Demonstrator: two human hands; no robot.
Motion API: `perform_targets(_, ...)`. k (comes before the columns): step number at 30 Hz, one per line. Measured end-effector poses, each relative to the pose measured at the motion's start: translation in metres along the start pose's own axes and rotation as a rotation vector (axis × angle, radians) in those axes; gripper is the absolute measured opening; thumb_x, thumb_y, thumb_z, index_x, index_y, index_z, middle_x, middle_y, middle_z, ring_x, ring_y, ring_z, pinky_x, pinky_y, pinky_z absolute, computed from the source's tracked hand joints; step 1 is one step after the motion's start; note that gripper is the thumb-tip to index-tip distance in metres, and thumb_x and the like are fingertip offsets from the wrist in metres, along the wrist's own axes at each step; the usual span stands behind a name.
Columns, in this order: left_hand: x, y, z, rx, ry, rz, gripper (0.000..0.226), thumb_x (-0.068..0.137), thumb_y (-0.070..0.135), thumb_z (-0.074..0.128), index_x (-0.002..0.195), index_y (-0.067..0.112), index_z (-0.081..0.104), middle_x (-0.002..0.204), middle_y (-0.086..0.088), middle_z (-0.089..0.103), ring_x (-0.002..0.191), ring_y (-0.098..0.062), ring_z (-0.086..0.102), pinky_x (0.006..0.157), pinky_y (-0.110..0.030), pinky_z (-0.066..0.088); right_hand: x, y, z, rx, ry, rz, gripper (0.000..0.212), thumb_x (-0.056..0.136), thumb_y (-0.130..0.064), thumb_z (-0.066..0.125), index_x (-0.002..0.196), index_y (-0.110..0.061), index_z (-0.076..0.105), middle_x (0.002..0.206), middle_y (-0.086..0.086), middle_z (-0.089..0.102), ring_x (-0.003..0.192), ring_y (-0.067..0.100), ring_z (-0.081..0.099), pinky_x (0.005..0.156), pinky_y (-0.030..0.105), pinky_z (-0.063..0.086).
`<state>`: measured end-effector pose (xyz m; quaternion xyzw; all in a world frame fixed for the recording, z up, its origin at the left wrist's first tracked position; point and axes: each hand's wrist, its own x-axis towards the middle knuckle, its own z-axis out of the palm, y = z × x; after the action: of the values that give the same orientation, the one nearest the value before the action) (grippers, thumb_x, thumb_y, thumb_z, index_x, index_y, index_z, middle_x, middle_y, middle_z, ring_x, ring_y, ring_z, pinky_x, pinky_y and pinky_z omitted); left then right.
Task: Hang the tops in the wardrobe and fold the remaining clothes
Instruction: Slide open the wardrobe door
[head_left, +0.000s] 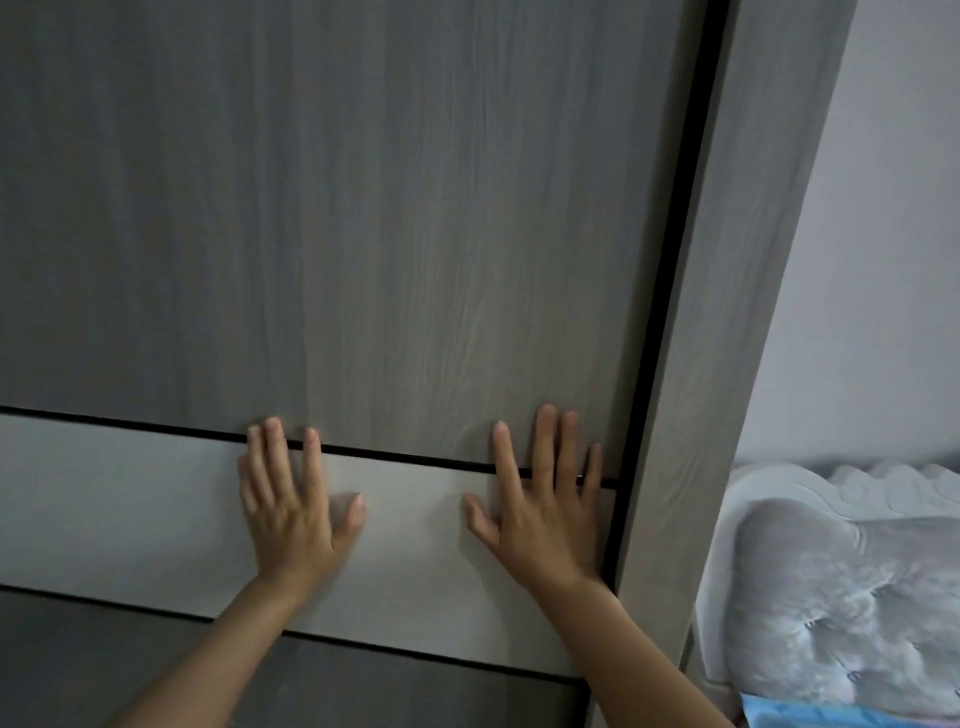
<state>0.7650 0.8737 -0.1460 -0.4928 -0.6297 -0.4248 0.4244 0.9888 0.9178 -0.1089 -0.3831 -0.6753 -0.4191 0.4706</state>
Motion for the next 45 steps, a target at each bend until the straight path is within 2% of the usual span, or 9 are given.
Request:
perform_targets(7,0.003,-0.003,0.007,-0.013,0.123,0.052,0.067,0.094,0.052,0.021,0.138,0.001,0.026,0.134,-0.042,0.033,0.13,-0.05,0.021,0.108,-0.052,0.017,0.002,-0.002,0.004,-0.021,0.064,-0.01,0.068,0.079,-0.056,0.04,0.134,-0.016,0.036,0.139,0.02,0.029,0.144,0.032,-0.01,0.106,0.058,0.021)
perform_targets(14,0.0,-0.008,0.008,-0.026,0.127,0.048,0.067,0.094,0.051,0.02,0.137,0.001,0.028,0.135,-0.041,0.034,0.131,-0.048,0.021,0.108,-0.051,0.017,0.003,-0.006,0.004,-0.049,0.072,-0.03,0.067,0.078,-0.055,0.04,0.131,-0.014,0.038,0.138,0.024,0.034,0.126,0.041,0.03,0.088,0.065,0.039)
perform_targets(18,0.003,-0.019,0.008,-0.016,0.127,0.055,0.066,0.094,0.052,0.02,0.138,0.002,0.025,0.134,-0.041,0.034,0.13,-0.048,0.021,0.108,-0.051,0.017,0.006,-0.017,0.005,-0.027,0.114,-0.038,0.066,0.079,-0.054,0.042,0.13,-0.013,0.041,0.134,0.021,0.04,0.124,0.042,0.033,0.091,0.062,0.041)
perform_targets(24,0.002,-0.046,0.006,-0.011,0.115,0.047,0.067,0.093,0.053,0.02,0.142,0.007,0.021,0.136,-0.041,0.032,0.131,-0.048,0.019,0.111,-0.049,0.015,0.007,-0.042,0.009,0.004,0.111,-0.051,0.066,0.081,-0.053,0.043,0.133,-0.014,0.038,0.136,0.018,0.038,0.128,0.04,0.031,0.1,0.055,0.026)
perform_targets(30,0.007,-0.084,0.004,0.027,0.078,0.059,0.068,0.095,0.052,0.017,0.151,0.016,0.006,0.138,-0.039,0.03,0.133,-0.049,0.018,0.113,-0.046,0.012,0.012,-0.074,0.02,0.04,0.108,-0.029,0.068,0.082,-0.052,0.043,0.138,-0.015,0.034,0.146,0.017,0.03,0.144,0.035,-0.005,0.108,0.054,0.018)
perform_targets(34,0.009,-0.112,0.0,0.068,0.035,0.017,0.067,0.095,0.052,0.014,0.146,0.009,0.015,0.14,-0.038,0.028,0.134,-0.047,0.018,0.114,-0.044,0.011,0.02,-0.102,0.025,0.035,0.121,-0.06,0.069,0.08,-0.051,0.046,0.137,-0.014,0.036,0.142,0.018,0.031,0.137,0.039,0.022,0.106,0.053,0.021)
perform_targets(38,0.008,-0.141,-0.005,0.097,0.023,0.002,0.067,0.095,0.052,0.014,0.144,0.006,0.017,0.142,-0.036,0.026,0.135,-0.045,0.018,0.115,-0.041,0.011,0.023,-0.132,0.027,0.066,0.126,-0.058,0.064,0.082,-0.047,0.044,0.137,-0.015,0.036,0.14,0.017,0.032,0.143,0.038,0.002,0.108,0.052,0.016)
perform_targets(41,0.011,-0.169,-0.006,0.113,0.026,-0.007,0.066,0.095,0.052,0.013,0.145,0.008,0.017,0.143,-0.033,0.025,0.136,-0.045,0.018,0.115,-0.041,0.012,0.03,-0.158,0.032,0.059,0.117,-0.07,0.063,0.081,-0.046,0.042,0.136,-0.014,0.037,0.139,0.017,0.034,0.133,0.037,0.028,0.107,0.051,0.015)
perform_targets(45,0.02,-0.205,-0.008,0.118,0.022,-0.023,0.066,0.095,0.052,0.013,0.145,0.009,0.016,0.142,-0.034,0.026,0.135,-0.044,0.018,0.114,-0.042,0.012,0.044,-0.192,0.039,0.068,0.125,-0.072,0.064,0.082,-0.045,0.042,0.136,-0.013,0.036,0.139,0.018,0.034,0.129,0.036,0.032,0.106,0.052,0.018)
